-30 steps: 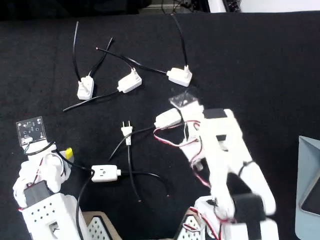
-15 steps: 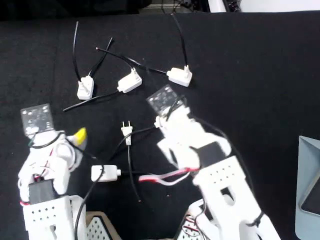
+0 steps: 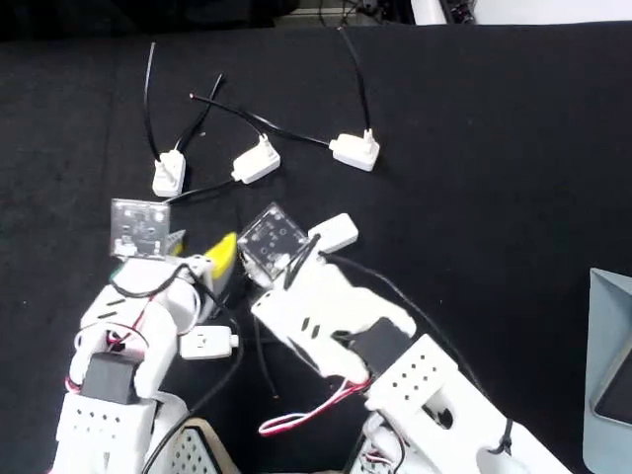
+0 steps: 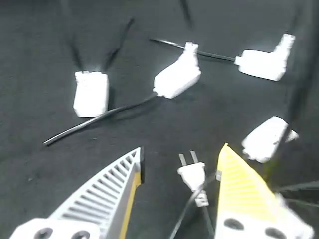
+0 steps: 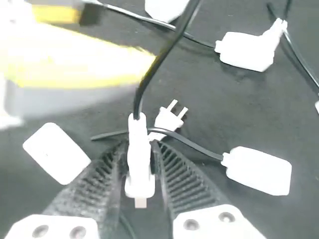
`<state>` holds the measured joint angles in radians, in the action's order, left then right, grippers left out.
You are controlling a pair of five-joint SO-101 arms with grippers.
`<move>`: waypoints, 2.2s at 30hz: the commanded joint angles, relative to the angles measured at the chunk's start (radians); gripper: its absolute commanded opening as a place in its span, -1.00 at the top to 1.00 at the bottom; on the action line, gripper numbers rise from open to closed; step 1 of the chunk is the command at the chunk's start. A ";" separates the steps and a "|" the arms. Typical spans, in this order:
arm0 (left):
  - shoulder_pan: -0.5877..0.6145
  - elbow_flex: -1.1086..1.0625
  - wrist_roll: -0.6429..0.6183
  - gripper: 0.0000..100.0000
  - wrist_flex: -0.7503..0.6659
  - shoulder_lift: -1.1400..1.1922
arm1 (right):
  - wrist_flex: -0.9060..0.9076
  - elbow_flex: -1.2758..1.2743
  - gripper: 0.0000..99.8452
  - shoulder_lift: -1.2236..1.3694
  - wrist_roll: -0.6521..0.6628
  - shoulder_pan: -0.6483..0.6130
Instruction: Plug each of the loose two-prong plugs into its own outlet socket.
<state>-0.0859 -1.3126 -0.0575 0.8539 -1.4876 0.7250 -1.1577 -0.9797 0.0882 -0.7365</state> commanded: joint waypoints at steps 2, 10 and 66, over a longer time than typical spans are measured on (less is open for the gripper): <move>-0.117 0.071 0.002 0.51 -0.017 -0.005 | -0.025 0.008 0.98 -0.027 -0.009 -0.026; -0.220 0.120 0.117 0.51 0.064 -0.005 | -0.017 0.007 0.98 -0.025 -0.009 -0.021; 0.331 -0.119 0.101 0.51 0.060 -0.003 | -0.264 0.323 0.98 0.734 0.074 0.545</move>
<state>0.2348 -1.4385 0.0376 0.9367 -1.4891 0.4611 -0.8554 -0.2401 0.1527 -0.2133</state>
